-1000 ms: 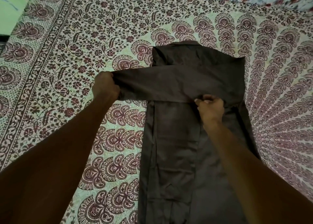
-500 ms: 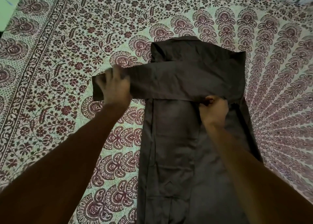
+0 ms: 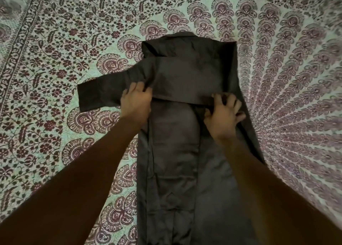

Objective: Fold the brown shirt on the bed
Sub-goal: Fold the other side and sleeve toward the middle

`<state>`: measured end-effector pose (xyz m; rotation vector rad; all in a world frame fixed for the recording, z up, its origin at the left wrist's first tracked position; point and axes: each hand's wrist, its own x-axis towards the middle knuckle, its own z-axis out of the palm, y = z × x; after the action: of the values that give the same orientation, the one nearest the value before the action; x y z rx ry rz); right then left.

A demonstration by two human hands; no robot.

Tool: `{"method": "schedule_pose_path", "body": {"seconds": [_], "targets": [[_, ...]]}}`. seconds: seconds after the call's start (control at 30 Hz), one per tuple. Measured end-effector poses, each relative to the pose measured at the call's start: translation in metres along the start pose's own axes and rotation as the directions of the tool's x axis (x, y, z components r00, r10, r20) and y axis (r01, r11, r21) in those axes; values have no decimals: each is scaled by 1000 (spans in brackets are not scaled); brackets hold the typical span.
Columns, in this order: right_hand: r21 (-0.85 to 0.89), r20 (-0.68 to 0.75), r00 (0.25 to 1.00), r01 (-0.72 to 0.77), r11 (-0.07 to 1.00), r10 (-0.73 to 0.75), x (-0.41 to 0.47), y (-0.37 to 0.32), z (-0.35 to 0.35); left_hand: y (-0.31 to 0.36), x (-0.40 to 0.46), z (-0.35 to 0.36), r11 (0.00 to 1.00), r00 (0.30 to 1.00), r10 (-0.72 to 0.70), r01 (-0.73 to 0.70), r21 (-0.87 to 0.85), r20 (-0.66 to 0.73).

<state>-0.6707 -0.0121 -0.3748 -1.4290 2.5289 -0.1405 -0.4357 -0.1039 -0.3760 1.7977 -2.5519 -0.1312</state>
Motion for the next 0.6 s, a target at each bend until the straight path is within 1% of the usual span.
{"method": "schedule_pose_path", "body": {"seconds": [0.07,0.13,0.2,0.23,0.27,0.33,0.4,0.43,0.47,0.5,0.53,0.57,0.6], "targets": [[12,2,995,-100,995,100,-16,17,-5,6,-5,-5,999,999,14,-15,-29,-35],[20,38,967,-252,968,251,-35,43,-10,26,-13,-10,990,991,85,-96,-103,-102],[-13,55,937,-344,939,344,-54,68,-14,59,-26,-8,945,974,170,-204,-256,-149],[-26,50,932,-358,934,358,-62,78,-14,76,-32,-6,903,972,201,-232,-361,-123],[-32,38,930,-364,931,365,-69,88,-13,94,-38,-3,852,975,213,-214,-478,-58],[-45,2,931,-366,930,366,-77,104,-10,129,-48,5,732,972,214,-93,-675,98],[-72,-20,922,-386,920,385,-77,116,-10,163,-55,13,611,956,188,64,-789,224],[-96,-12,920,-392,915,392,-78,123,-10,181,-58,17,522,943,164,166,-837,289],[-128,11,925,-376,918,380,-79,127,-11,198,-60,18,397,923,142,277,-875,357],[-156,33,938,-335,929,344,-82,131,-11,215,-63,19,269,896,140,376,-887,422],[-170,48,958,-271,947,283,-86,133,-12,229,-64,18,182,869,145,446,-877,472],[-172,62,978,-187,967,200,-92,132,-14,239,-63,18,137,855,147,480,-866,497],[-168,77,990,-101,981,115,-100,133,-15,249,-63,19,137,846,147,495,-858,512]]}}
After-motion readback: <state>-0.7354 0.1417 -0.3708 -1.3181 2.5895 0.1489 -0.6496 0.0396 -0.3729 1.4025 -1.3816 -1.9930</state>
